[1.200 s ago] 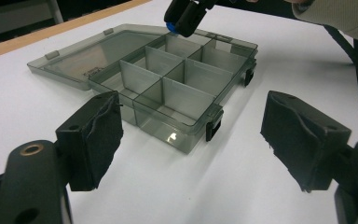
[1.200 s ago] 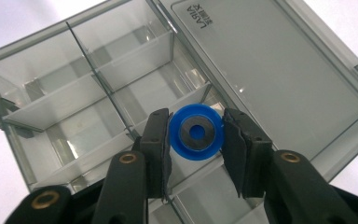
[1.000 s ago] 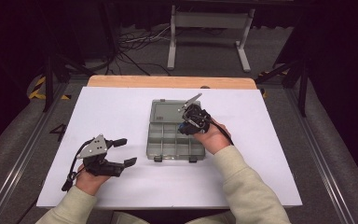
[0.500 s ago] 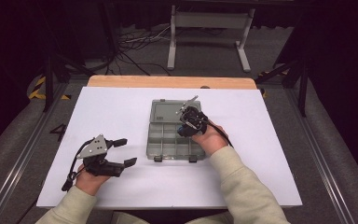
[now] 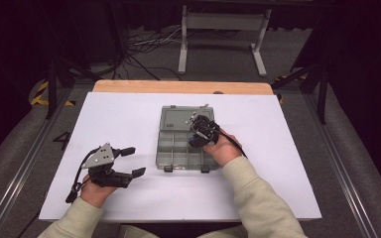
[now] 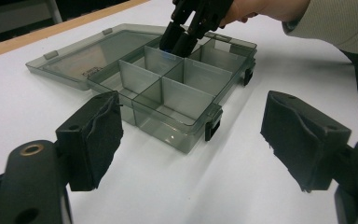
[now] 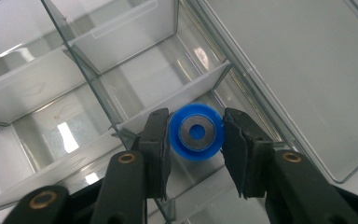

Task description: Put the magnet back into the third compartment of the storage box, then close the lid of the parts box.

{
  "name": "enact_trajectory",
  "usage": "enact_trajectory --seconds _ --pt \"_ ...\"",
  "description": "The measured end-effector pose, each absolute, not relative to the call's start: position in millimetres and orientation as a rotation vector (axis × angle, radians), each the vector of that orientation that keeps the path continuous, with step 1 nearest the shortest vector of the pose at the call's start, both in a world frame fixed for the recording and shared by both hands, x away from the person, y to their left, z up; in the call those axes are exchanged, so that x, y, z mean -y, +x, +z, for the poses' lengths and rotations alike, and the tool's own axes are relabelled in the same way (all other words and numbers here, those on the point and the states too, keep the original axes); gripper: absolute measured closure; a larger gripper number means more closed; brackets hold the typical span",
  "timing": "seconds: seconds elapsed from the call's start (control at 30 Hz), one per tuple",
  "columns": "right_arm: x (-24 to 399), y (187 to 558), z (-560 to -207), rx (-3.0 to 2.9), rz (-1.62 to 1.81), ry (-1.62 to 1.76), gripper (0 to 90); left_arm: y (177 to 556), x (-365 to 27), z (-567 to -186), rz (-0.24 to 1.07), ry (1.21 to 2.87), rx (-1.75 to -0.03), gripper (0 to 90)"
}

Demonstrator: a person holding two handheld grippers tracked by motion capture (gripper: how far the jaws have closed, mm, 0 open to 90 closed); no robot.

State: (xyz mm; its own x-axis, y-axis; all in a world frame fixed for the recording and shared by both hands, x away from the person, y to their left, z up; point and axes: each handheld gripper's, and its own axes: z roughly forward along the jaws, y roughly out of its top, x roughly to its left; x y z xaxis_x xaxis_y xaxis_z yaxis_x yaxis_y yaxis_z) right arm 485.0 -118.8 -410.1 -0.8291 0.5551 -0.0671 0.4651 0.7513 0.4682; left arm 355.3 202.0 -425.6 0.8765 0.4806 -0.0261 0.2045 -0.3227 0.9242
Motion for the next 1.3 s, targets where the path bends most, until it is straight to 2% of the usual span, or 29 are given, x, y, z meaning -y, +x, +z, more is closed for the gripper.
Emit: enact_trajectory --seconds 0.27,0.37,0.5,0.77,0.8,0.9,1.03,1.07,1.3 --pt "120.5 482.3 -405.9 -2.725 0.666 0.804 56.7 355.6 -201.5 -426.2 0.297 1.911 -0.509 21.1" --pt "123.3 479.8 -400.9 -2.714 0.684 0.805 59.1 355.7 -201.4 -425.9 0.301 1.918 -0.509 22.3" --pt "130.7 474.0 -391.0 -2.696 0.737 0.802 65.3 355.2 -200.6 -425.5 0.310 1.925 -0.503 31.6" --pt "152.8 458.3 -364.6 -2.637 0.849 0.777 80.7 352.2 -198.7 -423.5 0.305 1.936 -0.464 58.4" --pt "152.8 458.3 -364.6 -2.637 0.849 0.777 80.7 352.3 -198.1 -422.9 0.308 1.940 -0.456 58.4" --pt "166.1 449.2 -352.0 -2.615 0.895 0.774 86.7 352.4 -196.7 -421.1 0.309 1.945 -0.455 73.4" --pt "175.1 443.6 -346.4 -2.601 0.910 0.773 89.4 354.5 -195.7 -418.3 0.315 1.961 -0.464 87.1" --pt "177.5 442.7 -345.2 -2.600 0.915 0.774 89.7 355.6 -195.3 -417.4 0.323 1.964 -0.466 89.4" --pt "188.4 439.7 -340.0 -2.592 0.936 0.794 90.0 365.3 -189.1 -408.5 0.346 1.998 -0.528 89.7"
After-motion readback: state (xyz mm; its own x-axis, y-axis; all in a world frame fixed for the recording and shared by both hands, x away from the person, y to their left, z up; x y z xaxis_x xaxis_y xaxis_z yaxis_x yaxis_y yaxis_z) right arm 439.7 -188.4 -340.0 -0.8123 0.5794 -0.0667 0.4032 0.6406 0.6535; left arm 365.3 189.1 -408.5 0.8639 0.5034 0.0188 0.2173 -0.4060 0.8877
